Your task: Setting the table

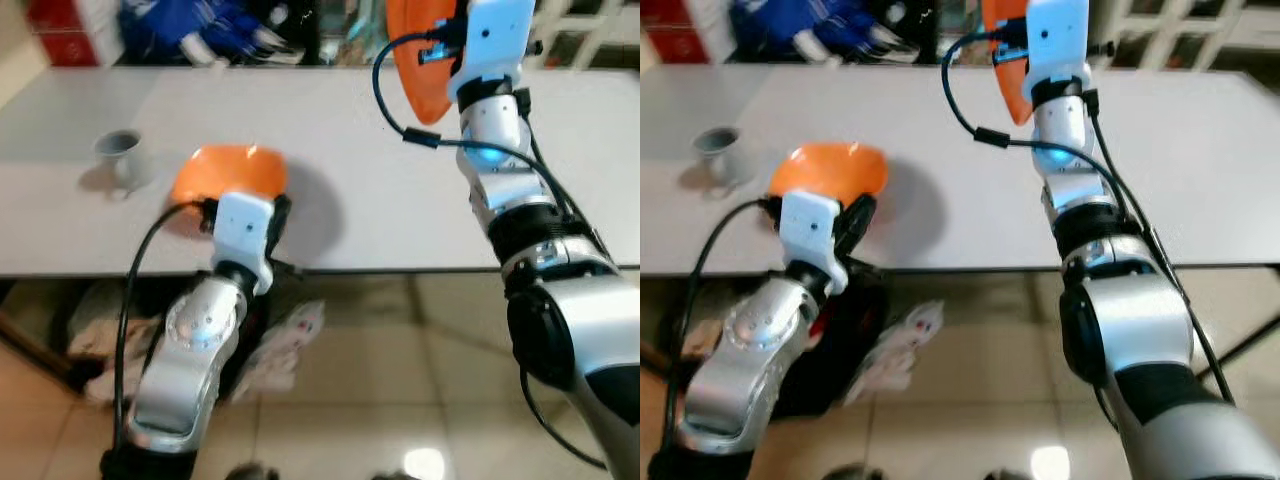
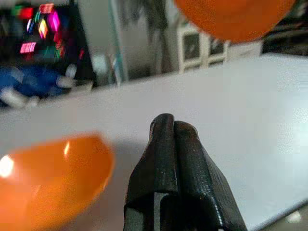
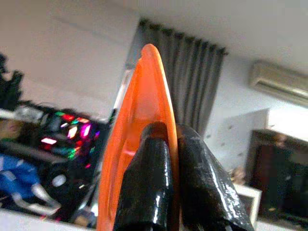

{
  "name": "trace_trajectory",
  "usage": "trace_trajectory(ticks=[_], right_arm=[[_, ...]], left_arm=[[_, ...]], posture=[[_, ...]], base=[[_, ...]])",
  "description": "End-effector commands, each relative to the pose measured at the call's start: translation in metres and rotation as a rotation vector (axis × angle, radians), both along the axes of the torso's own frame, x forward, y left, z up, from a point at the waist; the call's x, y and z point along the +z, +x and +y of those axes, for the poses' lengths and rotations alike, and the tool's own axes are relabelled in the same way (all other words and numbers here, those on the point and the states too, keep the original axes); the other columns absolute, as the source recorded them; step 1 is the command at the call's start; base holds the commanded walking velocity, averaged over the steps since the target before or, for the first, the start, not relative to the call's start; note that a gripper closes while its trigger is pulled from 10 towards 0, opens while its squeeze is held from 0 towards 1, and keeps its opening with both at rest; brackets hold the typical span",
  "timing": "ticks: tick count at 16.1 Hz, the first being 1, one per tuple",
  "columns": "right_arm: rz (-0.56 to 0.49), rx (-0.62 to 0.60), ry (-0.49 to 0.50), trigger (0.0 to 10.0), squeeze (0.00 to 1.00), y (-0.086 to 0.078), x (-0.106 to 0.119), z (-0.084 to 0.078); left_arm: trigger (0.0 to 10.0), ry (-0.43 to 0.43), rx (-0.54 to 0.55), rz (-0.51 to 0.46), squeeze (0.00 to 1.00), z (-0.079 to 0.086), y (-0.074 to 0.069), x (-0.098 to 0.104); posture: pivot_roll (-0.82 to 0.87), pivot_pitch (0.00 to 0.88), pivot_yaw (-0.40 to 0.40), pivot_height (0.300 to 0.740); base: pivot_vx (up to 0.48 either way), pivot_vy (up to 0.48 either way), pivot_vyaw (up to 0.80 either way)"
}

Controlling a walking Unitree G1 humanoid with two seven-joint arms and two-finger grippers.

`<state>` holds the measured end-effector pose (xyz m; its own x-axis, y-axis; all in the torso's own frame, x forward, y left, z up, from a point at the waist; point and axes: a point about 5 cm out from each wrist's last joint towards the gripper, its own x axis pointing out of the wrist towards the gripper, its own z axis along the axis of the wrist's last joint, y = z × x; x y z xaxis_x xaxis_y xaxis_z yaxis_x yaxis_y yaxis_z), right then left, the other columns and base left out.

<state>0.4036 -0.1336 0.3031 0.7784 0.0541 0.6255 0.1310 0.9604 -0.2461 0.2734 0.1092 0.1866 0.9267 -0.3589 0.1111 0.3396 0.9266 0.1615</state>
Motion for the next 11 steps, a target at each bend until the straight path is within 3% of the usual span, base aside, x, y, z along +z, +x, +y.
trace_trajectory(ticks=[1, 9, 11], right_arm=[[-0.064, 0.000, -0.005, 10.0, 0.00, -0.0031, 0.0135, 0.0000], [-0.043, 0.013, -0.016, 10.0, 0.00, -0.0016, 0.0088, 0.0065], [-0.040, 0.020, -0.014, 10.0, 0.00, -0.0015, 0.0083, 0.0072]], left_arm=[[10.0, 0.013, -0.032, -0.020, 0.00, -0.0052, -0.0021, 0.0057], [10.0, -0.009, -0.035, -0.032, 0.00, -0.0056, 0.0004, 0.0116], [10.0, -0.020, -0.040, -0.033, 0.00, -0.0066, 0.0000, 0.0123]], posture=[[0.08, 0.000, 0.000, 0.740], [0.09, 0.000, -0.001, 0.740], [0.09, 0.000, -0.001, 0.740]], base=[[0.480, 0.000, 0.00], [0.467, 0.000, 0.00], [0.000, 0.000, 0.00]])
